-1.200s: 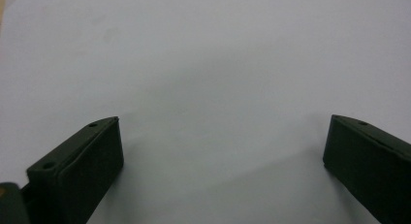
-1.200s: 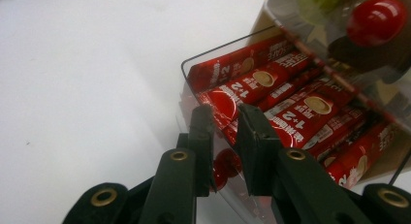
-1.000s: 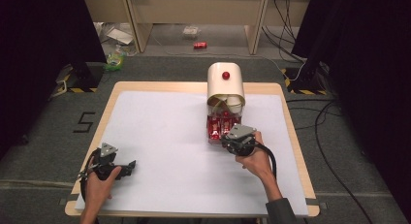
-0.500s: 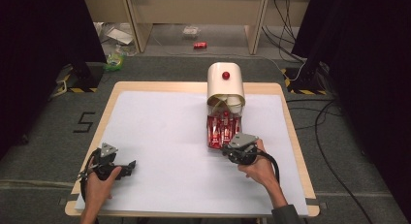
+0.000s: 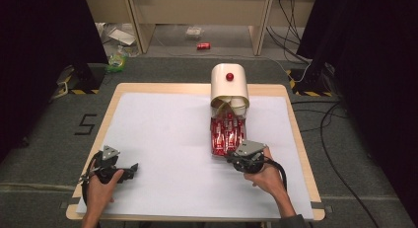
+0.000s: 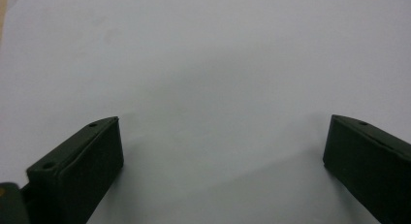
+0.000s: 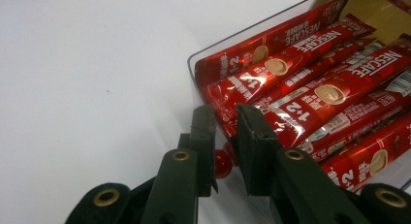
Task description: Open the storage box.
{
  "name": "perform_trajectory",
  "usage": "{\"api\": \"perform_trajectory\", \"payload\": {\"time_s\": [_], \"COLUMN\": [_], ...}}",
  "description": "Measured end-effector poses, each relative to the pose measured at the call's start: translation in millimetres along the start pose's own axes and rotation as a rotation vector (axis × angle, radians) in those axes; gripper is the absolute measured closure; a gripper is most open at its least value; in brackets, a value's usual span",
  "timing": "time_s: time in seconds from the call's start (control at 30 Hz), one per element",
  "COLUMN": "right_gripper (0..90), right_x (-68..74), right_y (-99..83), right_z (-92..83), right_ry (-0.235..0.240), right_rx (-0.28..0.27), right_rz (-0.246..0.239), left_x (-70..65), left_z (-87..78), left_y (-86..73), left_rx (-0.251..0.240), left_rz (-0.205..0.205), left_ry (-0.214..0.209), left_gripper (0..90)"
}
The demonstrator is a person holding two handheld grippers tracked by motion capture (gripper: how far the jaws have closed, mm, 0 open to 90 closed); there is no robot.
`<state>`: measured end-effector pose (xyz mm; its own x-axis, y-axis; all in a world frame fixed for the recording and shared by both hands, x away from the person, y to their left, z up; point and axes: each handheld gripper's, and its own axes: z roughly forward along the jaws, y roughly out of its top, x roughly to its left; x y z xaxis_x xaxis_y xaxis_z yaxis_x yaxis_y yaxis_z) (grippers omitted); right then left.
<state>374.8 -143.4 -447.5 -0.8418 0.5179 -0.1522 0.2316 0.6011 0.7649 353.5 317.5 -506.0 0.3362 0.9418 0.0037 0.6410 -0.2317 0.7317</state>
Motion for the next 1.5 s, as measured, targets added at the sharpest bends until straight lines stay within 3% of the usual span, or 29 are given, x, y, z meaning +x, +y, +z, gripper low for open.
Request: {"api": "perform_trajectory", "payload": {"time_s": [0.1,0.2,0.3,0.43,0.57,0.87,1.13,1.5], "right_gripper": [77.2,64.2,56.6,55.4,50.9,41.3,37.6,37.1], "right_x": [-0.1,-0.2,-0.9,-5.2,-6.2,-7.4,-10.7,-16.0], "right_y": [-1.1,-2.2,-2.0,-1.2,0.3,5.7,12.1,19.8], "right_z": [-2.1,-3.5,-8.6,-18.5,-20.7,-15.7,-9.3,1.7], "right_ry": [0.020,0.030,-0.027,-0.069,-0.104,-0.225,-0.254,-0.259], "right_rx": [-0.003,-0.011,-0.043,-0.100,-0.108,-0.134,-0.140,-0.119], "right_rz": [0.012,0.063,0.082,0.131,0.200,0.261,0.325,0.328], "left_x": [0.0,0.3,0.5,0.5,0.3,1.1,1.3,1.4], "left_z": [0.0,0.2,0.2,0.3,0.3,0.5,0.6,0.7], "left_y": [0.0,0.1,0.1,0.1,0.1,0.2,0.2,0.2], "left_rx": [0.000,0.001,0.002,0.002,0.000,0.004,0.004,0.004], "left_rz": [0.000,-0.005,-0.005,-0.005,-0.006,-0.009,-0.011,-0.012], "left_ry": [0.000,-0.003,-0.004,-0.004,-0.003,-0.009,-0.010,-0.010], "left_gripper": [0.1,0.1,0.1,0.2,0.2,0.1,0.0,0.0]}}
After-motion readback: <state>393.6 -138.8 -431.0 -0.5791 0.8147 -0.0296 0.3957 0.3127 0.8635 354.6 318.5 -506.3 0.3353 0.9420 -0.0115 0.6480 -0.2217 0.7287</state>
